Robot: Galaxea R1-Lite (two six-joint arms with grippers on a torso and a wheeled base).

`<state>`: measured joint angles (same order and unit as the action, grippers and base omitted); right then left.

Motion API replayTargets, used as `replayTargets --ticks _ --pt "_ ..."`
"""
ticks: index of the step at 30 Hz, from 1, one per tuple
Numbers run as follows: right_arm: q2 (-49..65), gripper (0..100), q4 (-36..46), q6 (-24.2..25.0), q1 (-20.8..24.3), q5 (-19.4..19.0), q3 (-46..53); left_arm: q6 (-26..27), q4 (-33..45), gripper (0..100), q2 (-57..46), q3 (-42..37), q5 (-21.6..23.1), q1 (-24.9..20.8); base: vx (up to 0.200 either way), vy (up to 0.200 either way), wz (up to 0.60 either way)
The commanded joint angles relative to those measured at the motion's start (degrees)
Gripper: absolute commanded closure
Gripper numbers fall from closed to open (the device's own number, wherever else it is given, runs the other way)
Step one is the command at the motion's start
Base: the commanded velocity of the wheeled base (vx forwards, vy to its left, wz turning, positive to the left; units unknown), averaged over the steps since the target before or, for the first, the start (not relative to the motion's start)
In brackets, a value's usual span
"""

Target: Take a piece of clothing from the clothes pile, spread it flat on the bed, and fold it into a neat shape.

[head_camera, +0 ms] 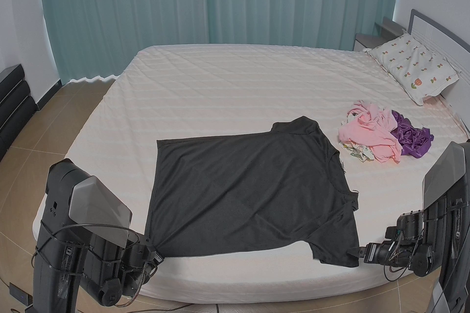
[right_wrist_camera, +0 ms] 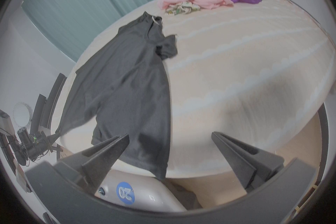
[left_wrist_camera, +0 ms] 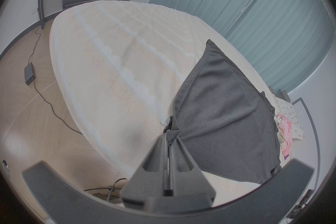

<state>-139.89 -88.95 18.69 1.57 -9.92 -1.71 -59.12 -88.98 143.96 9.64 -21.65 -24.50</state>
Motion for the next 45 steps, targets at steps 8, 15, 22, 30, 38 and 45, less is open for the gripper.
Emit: replayTargets --ticks 8,15,22,30,38,45 --pt "-1.8 0 -0.8 2.2 5.8 0.2 1.4 0.0 -1.0 100 0.1 0.0 0.0 0.0 0.0 0.0 0.0" --pt "-2.0 0 -0.8 2.5 5.5 0.0 0.7 0.1 -1.0 100 0.1 0.0 -0.1 0.0 0.0 0.0 0.0" --pt "-1.9 100 -0.8 4.6 5.4 -0.1 -0.5 0.1 -1.0 100 0.0 0.0 0.1 0.0 0.0 0.0 0.0" --pt "-0.7 100 -0.7 5.1 4.5 0.0 0.3 0.0 -1.0 100 -0.1 -0.1 0.1 0.0 0.0 0.0 0.0" --pt "6.0 100 2.4 4.1 -0.1 -0.7 1.7 -0.2 -1.0 100 -1.3 -0.6 -0.4 0.0 0.0 0.0 0.0" --pt "18.2 100 14.5 3.3 -2.5 -4.4 1.7 -0.3 -1.0 100 -3.2 -0.8 -0.6 0.8 0.0 0.0 0.0"
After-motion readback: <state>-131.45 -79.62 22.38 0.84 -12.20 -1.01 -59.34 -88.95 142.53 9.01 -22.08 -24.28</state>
